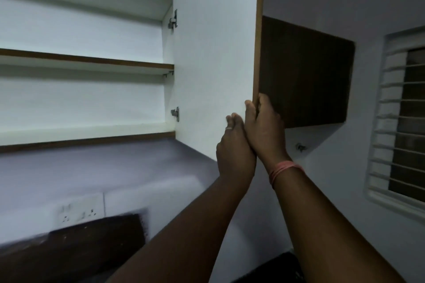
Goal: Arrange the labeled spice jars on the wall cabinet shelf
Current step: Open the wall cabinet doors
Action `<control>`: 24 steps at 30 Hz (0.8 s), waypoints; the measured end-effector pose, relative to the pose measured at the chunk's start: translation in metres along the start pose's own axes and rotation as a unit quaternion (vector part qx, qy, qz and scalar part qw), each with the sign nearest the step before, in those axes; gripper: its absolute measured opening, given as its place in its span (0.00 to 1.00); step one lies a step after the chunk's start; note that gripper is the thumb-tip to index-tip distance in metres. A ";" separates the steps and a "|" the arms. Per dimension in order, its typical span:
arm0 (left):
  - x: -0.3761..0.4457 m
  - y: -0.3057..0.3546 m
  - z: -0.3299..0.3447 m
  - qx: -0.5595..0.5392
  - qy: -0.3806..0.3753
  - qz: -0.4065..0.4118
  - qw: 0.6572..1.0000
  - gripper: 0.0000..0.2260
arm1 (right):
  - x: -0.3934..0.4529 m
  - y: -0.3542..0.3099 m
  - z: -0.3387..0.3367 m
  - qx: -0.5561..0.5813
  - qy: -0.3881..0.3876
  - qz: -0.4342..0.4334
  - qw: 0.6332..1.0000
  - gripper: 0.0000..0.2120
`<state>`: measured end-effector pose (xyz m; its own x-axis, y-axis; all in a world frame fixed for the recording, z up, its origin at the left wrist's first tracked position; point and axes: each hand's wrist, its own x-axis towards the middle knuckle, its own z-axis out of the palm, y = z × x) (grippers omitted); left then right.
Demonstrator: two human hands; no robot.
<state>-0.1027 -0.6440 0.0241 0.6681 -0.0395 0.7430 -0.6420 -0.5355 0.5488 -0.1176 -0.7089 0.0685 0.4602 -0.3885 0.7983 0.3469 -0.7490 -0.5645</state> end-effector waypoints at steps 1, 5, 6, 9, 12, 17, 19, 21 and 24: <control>-0.001 -0.002 -0.003 0.000 -0.005 0.004 1.000 0.20 | -0.002 -0.001 0.002 0.000 0.001 0.002 1.000 0.16; -0.004 -0.017 -0.023 0.001 -0.063 0.034 0.997 0.27 | -0.013 -0.008 0.010 0.022 -0.010 0.036 0.999 0.19; -0.005 -0.022 -0.031 0.011 -0.084 0.049 0.995 0.28 | -0.016 -0.008 0.013 0.038 -0.009 0.044 0.998 0.20; -0.005 -0.034 -0.057 0.037 -0.107 0.075 0.991 0.27 | -0.030 -0.014 0.018 0.044 -0.003 0.034 0.998 0.29; -0.004 -0.048 -0.085 0.056 -0.085 0.074 0.992 0.27 | -0.048 -0.021 0.031 -0.120 0.039 -0.013 0.992 0.36; -0.019 -0.080 -0.142 0.110 -0.085 0.071 0.988 0.28 | -0.097 -0.059 0.066 -0.228 0.023 -0.063 0.971 0.33; -0.038 -0.109 -0.170 0.132 -0.091 0.050 0.986 0.27 | -0.132 -0.074 0.093 -0.203 -0.045 -0.092 0.974 0.29; -0.061 -0.145 -0.201 0.157 -0.099 0.017 0.982 0.26 | -0.174 -0.089 0.122 -0.170 -0.107 -0.107 0.974 0.26; -0.103 -0.203 -0.247 0.189 -0.110 -0.031 0.975 0.25 | -0.239 -0.115 0.163 -0.129 -0.172 -0.124 0.969 0.22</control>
<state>-0.1340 -0.3228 -0.0695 0.7925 -0.1552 0.5899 -0.4411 -0.8138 0.3785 -0.1341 -0.4427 -0.0916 0.6491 -0.0108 0.7606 0.2864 -0.9229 -0.2575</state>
